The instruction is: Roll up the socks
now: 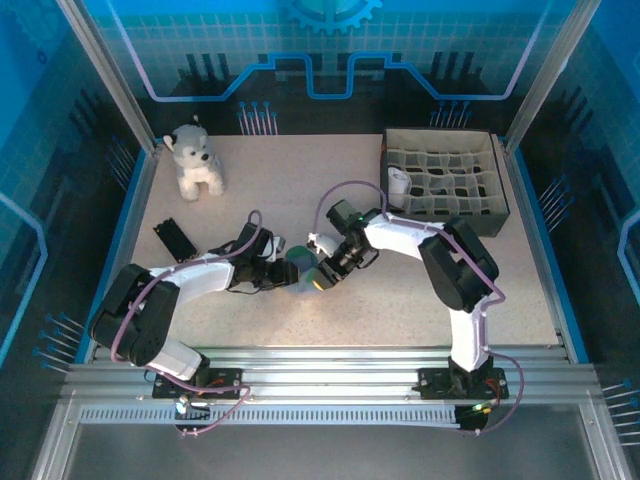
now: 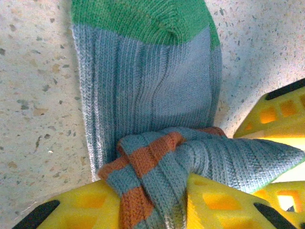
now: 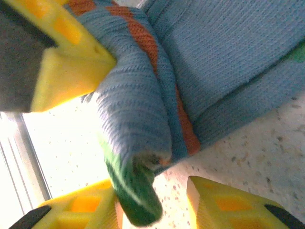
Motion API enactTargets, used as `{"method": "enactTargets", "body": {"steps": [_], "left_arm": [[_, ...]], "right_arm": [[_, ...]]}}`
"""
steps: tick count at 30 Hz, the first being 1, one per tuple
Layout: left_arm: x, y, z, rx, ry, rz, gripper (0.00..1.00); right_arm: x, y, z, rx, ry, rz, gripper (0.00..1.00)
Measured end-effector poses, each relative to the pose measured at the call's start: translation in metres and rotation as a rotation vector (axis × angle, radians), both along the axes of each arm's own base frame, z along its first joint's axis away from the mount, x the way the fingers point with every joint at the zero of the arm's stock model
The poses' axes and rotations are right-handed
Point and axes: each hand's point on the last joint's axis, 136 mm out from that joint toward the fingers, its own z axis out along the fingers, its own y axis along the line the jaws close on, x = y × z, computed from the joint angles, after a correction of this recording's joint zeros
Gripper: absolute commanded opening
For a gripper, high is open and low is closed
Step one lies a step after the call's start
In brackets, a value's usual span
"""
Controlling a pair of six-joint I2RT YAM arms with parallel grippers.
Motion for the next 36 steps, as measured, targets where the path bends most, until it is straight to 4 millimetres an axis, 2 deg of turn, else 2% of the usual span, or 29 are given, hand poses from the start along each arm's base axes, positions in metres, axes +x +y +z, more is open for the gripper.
{"method": "enactTargets", "body": {"steps": [8,13,17,25,33,36], "left_arm": [[0.003,-0.001,0.000,0.011,0.025,0.000,0.27],[0.004,-0.001,0.000,0.022,0.050,0.000,0.27],[0.004,-0.002,0.000,0.027,0.062,0.000,0.26],[0.004,-0.003,0.000,0.027,0.072,-0.003,0.25],[0.004,-0.003,-0.001,0.026,0.076,-0.004,0.25],[0.005,-0.003,-0.001,0.026,0.072,-0.008,0.28]], "right_arm": [[0.007,-0.012,0.037,0.073,-0.200,-0.048,0.39],[0.022,-0.008,0.052,0.102,-0.284,-0.095,0.41],[0.025,-0.002,0.050,0.114,-0.265,-0.133,0.42],[0.021,0.017,0.023,0.094,-0.170,-0.161,0.42],[0.026,0.020,0.009,0.058,-0.117,-0.185,0.39],[0.026,0.020,0.004,0.040,-0.093,-0.193,0.36]]}}
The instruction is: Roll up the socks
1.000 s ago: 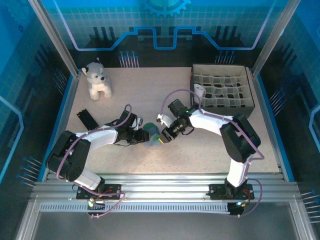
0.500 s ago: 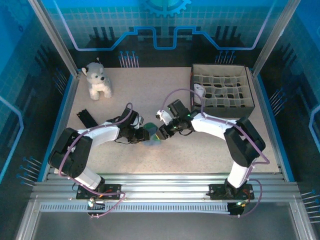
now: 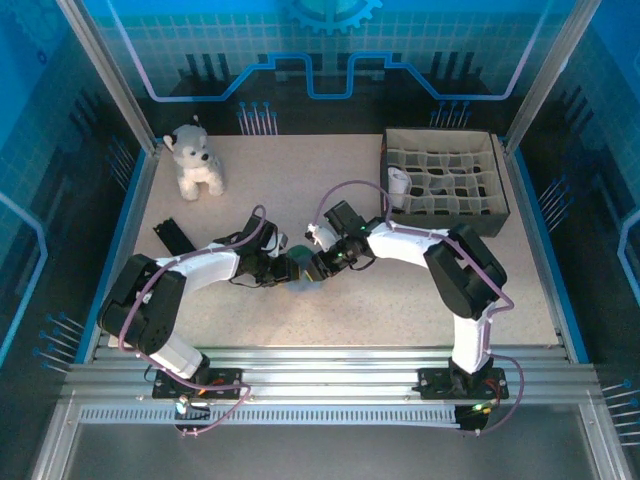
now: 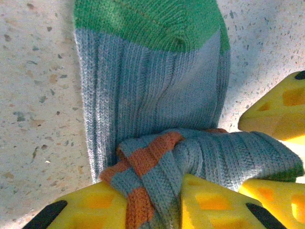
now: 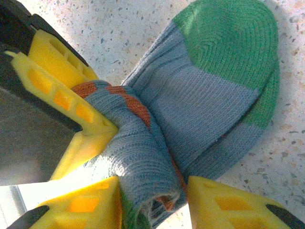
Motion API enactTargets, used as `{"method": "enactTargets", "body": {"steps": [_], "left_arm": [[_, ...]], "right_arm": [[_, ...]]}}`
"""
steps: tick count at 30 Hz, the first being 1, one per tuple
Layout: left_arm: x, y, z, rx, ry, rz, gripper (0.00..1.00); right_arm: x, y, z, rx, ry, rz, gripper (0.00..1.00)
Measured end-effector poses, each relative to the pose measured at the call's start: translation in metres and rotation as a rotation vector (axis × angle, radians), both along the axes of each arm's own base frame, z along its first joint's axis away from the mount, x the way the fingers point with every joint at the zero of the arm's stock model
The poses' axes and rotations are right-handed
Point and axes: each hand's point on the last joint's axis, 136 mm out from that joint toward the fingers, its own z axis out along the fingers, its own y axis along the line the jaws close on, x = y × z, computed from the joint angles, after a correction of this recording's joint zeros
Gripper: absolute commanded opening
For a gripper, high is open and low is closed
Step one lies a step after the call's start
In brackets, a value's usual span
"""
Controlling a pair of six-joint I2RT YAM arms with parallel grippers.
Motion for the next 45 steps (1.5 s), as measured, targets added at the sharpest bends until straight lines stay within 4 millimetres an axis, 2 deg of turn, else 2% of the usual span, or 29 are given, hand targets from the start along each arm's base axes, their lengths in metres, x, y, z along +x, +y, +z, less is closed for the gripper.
{"method": "enactTargets", "body": {"steps": [15,17,20,25,27,30,37,39,45], "left_arm": [[-0.003,0.003,0.011,0.057,-0.070,-0.159,0.44],[-0.004,0.003,0.021,0.065,-0.106,-0.205,0.45],[-0.001,0.003,0.045,0.079,-0.217,-0.290,0.47],[-0.001,-0.001,0.107,0.087,-0.573,-0.509,0.50],[-0.009,0.000,0.120,0.108,-0.723,-0.605,0.50],[-0.025,0.006,0.115,0.163,-0.875,-0.739,0.50],[-0.059,0.007,0.060,0.358,-1.112,-1.121,0.52],[-0.059,0.004,0.054,0.411,-1.158,-1.189,0.52],[-0.040,-0.008,0.046,0.565,-1.274,-1.293,0.52]], "right_arm": [[0.000,0.003,-0.011,-0.058,0.138,-0.020,0.30],[0.001,0.002,-0.012,-0.064,0.146,-0.024,0.30],[0.002,0.000,-0.012,-0.071,0.155,-0.028,0.30],[0.002,-0.001,-0.013,-0.074,0.159,-0.031,0.30],[0.001,-0.001,-0.012,-0.075,0.160,-0.030,0.30],[0.001,-0.001,-0.012,-0.079,0.164,-0.031,0.30],[0.002,0.000,-0.012,-0.086,0.177,-0.026,0.30],[0.002,0.000,-0.013,-0.090,0.183,-0.026,0.30],[0.002,0.001,-0.012,-0.094,0.196,-0.021,0.30]]}}
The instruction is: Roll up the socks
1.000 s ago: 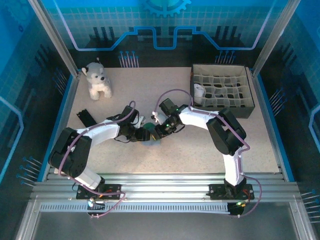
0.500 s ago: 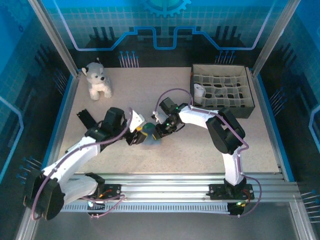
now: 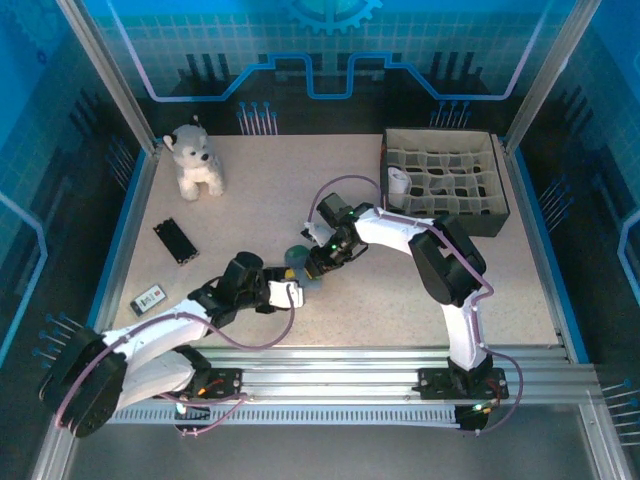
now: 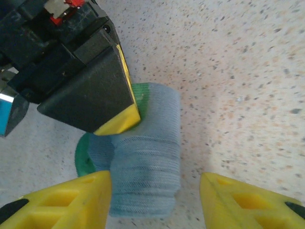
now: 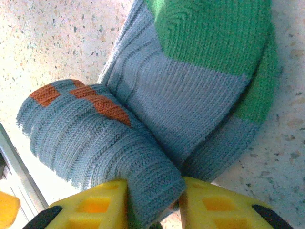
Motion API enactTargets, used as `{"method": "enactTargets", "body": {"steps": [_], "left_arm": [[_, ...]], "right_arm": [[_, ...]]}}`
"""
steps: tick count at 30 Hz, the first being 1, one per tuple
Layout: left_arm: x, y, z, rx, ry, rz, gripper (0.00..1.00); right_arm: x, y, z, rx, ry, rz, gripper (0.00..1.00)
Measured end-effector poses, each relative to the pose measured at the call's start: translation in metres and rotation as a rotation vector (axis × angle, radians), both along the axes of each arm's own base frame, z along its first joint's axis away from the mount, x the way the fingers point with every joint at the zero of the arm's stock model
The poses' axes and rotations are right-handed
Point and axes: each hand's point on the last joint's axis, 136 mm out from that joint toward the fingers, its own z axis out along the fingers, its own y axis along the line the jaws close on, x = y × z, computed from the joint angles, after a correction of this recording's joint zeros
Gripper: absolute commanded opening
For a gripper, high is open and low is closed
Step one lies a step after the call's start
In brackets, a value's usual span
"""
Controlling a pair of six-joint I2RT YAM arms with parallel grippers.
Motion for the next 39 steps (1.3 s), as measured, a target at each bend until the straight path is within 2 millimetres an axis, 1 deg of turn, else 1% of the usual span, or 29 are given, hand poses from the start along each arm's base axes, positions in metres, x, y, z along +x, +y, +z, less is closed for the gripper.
{"method": "enactTargets", "body": {"steps": [5,7,10,14,17,22,23,24,25,26,28,32,36,39], "left_arm": [[0.008,-0.005,-0.014,0.055,-0.032,-0.025,0.51],[0.009,-0.006,-0.022,0.079,-0.031,-0.037,0.46],[0.008,-0.005,-0.031,0.120,-0.035,-0.055,0.44],[0.013,-0.005,-0.037,0.160,-0.057,-0.061,0.43],[0.019,-0.005,-0.041,0.202,-0.089,-0.071,0.40],[0.035,-0.009,-0.047,0.279,-0.169,-0.062,0.29],[0.038,-0.010,-0.047,0.288,-0.182,-0.057,0.23],[0.041,-0.010,-0.047,0.299,-0.198,-0.053,0.15],[0.044,-0.010,-0.047,0.307,-0.212,-0.050,0.03],[0.046,-0.010,-0.046,0.309,-0.219,-0.042,0.00],[0.047,-0.010,-0.045,0.312,-0.224,-0.038,0.00],[0.041,-0.012,-0.042,0.293,-0.155,-0.043,0.00],[0.036,-0.016,-0.039,0.241,-0.008,-0.055,0.00],[0.035,-0.015,-0.035,0.199,0.127,-0.057,0.00]], "right_arm": [[0.000,0.000,0.000,-0.001,0.009,0.005,0.30],[0.000,-0.001,0.000,0.000,0.010,0.007,0.30],[0.000,-0.001,0.000,0.002,0.016,0.009,0.30],[0.000,-0.001,0.000,0.005,0.019,0.012,0.30],[0.001,-0.001,-0.001,0.009,0.024,0.012,0.30],[0.005,-0.004,-0.001,0.013,0.032,0.001,0.30],[0.007,-0.005,-0.001,0.014,0.033,-0.003,0.30],[0.008,-0.006,-0.001,0.014,0.033,-0.008,0.30],[0.010,-0.007,-0.001,0.016,0.033,-0.012,0.30],[0.011,-0.009,-0.001,0.019,0.033,-0.018,0.30],[0.013,-0.011,-0.001,0.031,0.030,-0.025,0.33],[0.011,-0.017,0.000,0.057,0.022,-0.043,0.36],[0.004,-0.029,0.005,0.072,-0.004,-0.063,0.40],[0.003,-0.041,0.014,0.085,-0.050,-0.089,0.42]]}}
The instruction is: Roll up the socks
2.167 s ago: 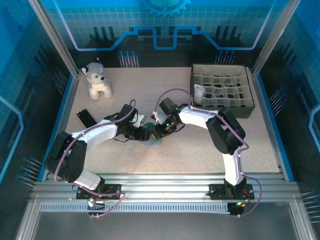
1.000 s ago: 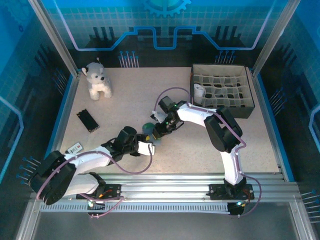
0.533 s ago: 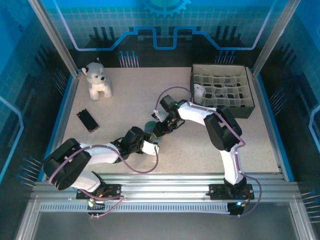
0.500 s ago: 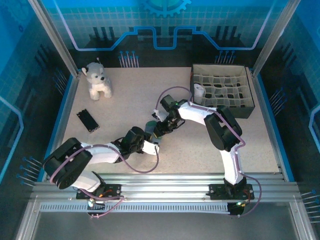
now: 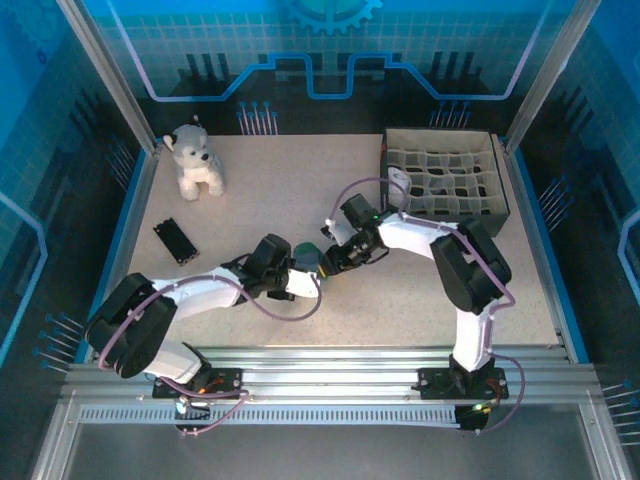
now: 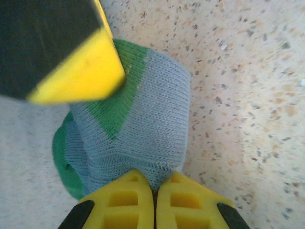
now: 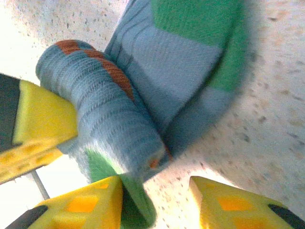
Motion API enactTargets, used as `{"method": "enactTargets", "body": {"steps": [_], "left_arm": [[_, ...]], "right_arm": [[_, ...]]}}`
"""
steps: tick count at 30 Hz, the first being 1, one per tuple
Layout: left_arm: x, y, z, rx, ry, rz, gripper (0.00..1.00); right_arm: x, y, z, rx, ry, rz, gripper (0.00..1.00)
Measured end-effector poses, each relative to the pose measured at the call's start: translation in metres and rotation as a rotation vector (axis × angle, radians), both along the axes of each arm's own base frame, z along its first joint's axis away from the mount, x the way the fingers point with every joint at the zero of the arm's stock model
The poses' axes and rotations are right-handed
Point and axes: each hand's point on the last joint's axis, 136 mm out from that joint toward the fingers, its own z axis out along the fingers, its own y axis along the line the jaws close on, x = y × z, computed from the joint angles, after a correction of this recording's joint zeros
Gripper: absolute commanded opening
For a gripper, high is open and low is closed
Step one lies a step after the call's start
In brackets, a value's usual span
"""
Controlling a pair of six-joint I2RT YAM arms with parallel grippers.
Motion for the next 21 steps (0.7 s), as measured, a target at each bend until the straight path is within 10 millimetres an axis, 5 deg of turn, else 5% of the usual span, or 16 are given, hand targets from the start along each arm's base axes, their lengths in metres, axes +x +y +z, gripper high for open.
{"method": "enactTargets", "body": {"steps": [10,21], "left_arm": [[-0.004,-0.007,0.003,-0.089,0.347,0.021,0.00],[-0.013,-0.008,0.005,-0.145,0.617,0.039,0.00]], "right_arm": [[0.002,-0.016,0.037,0.117,-0.288,-0.002,0.44],[-0.055,-0.004,0.034,0.271,-0.781,0.300,0.55]]}}
